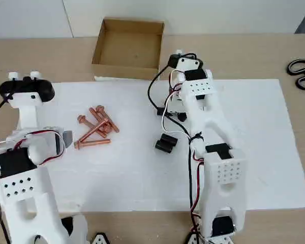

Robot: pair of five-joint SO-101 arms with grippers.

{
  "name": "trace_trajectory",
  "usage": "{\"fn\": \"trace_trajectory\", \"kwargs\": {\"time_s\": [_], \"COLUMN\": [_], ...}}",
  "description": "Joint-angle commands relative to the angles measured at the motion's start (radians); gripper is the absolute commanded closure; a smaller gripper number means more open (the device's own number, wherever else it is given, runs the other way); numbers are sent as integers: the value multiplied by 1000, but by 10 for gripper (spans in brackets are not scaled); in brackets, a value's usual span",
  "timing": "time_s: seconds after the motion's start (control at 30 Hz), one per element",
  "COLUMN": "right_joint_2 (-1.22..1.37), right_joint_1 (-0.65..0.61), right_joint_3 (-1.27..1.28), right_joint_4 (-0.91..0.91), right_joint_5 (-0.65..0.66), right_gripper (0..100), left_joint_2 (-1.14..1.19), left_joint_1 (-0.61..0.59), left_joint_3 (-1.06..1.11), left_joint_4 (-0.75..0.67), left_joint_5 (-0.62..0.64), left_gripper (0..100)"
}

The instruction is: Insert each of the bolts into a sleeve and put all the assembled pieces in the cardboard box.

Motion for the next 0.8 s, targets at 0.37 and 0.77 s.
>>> {"fn": "trace_trajectory", "kwargs": {"time_s": [0.37, 0.77], "right_joint_2": [45, 45], "right_joint_1": [85, 85], "right_joint_3": [-35, -35], "right_joint_4": [7, 27], "right_joint_5": [-11, -11], "right_gripper": [801, 972], "left_joint_2": [0, 0], "left_joint_1": [-5, -5], "left_joint_3": [41, 41], "left_joint_4": [-29, -25], "left_joint_5": [5, 5], "left_gripper": [756, 756]}}
